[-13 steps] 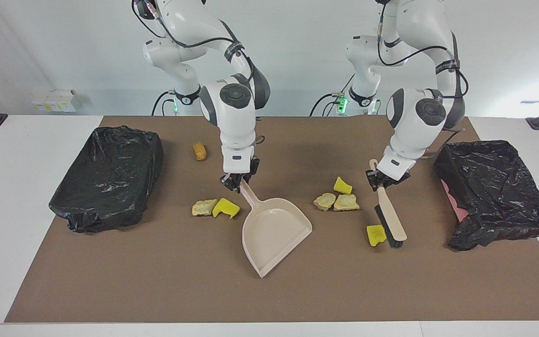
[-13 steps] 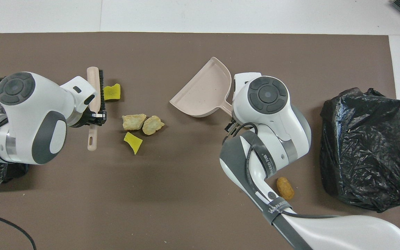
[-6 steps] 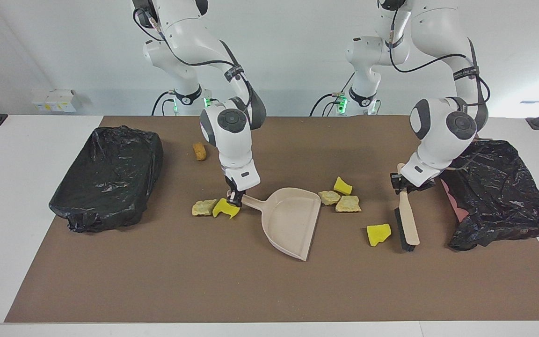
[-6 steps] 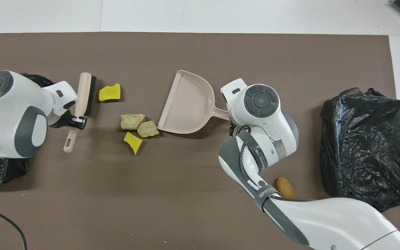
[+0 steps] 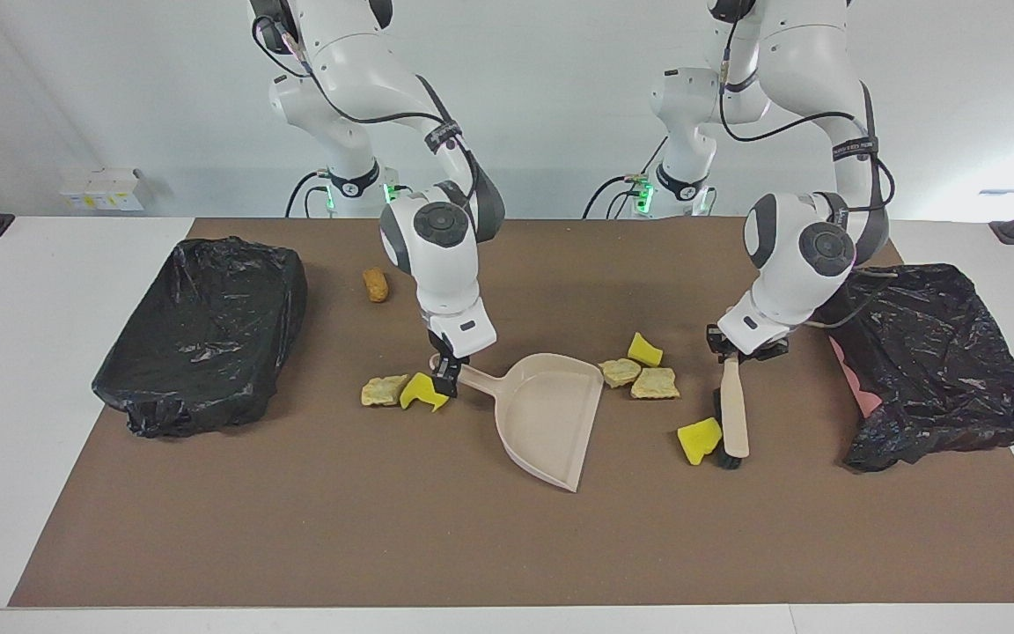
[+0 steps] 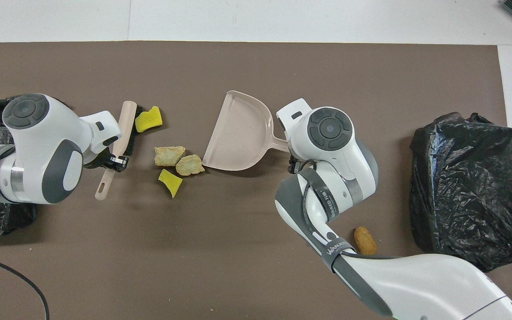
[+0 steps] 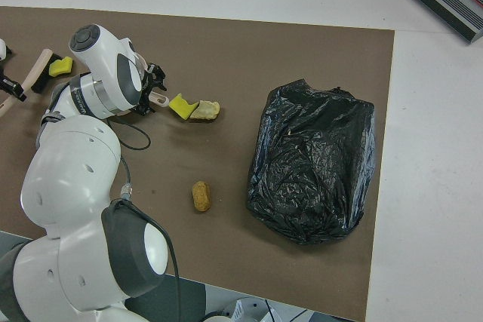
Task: Sweep and dump trash in bin
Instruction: 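Sweep the sponge and bread pieces into the dustpan with the left gripper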
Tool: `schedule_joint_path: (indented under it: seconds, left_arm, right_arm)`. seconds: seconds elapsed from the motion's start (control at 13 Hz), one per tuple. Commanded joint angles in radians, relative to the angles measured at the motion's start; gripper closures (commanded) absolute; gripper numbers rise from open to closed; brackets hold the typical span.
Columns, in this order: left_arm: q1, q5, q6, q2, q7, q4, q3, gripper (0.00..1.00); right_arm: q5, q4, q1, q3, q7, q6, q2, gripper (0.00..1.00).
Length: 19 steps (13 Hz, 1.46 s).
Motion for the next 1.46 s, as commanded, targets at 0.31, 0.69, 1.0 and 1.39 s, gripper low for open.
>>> schedule_joint_path:
  seconds: [0.31, 0.69, 1.0, 1.39]
  left_arm:
    - [-0.044, 0.13, -0.132, -0.034, 0.114, -0.011, 0.008, 1.0]
    - [-0.093, 0.13, -0.134, -0.046, 0.136, -0.025, 0.001, 1.0]
    - [-0.087, 0.061, -0.141, -0.046, 0.182, -0.011, 0.004, 1.0]
    - [-0.102, 0.021, -0.192, -0.136, 0.004, -0.075, 0.004, 1.0]
  right_arm:
    - [-0.008, 0.048, -0.008, 0.007, 0.001, 0.033, 0.041, 1.0]
    - [-0.018, 0.067, -0.025, 0.0, -0.249, -0.003, 0.04, 1.0]
    - [-0.041, 0.076, -0.059, 0.0, -0.357, -0.02, 0.037, 1.0]
    - [-0.042, 0.072, -0.057, 0.001, -0.357, -0.017, 0.037, 1.0]
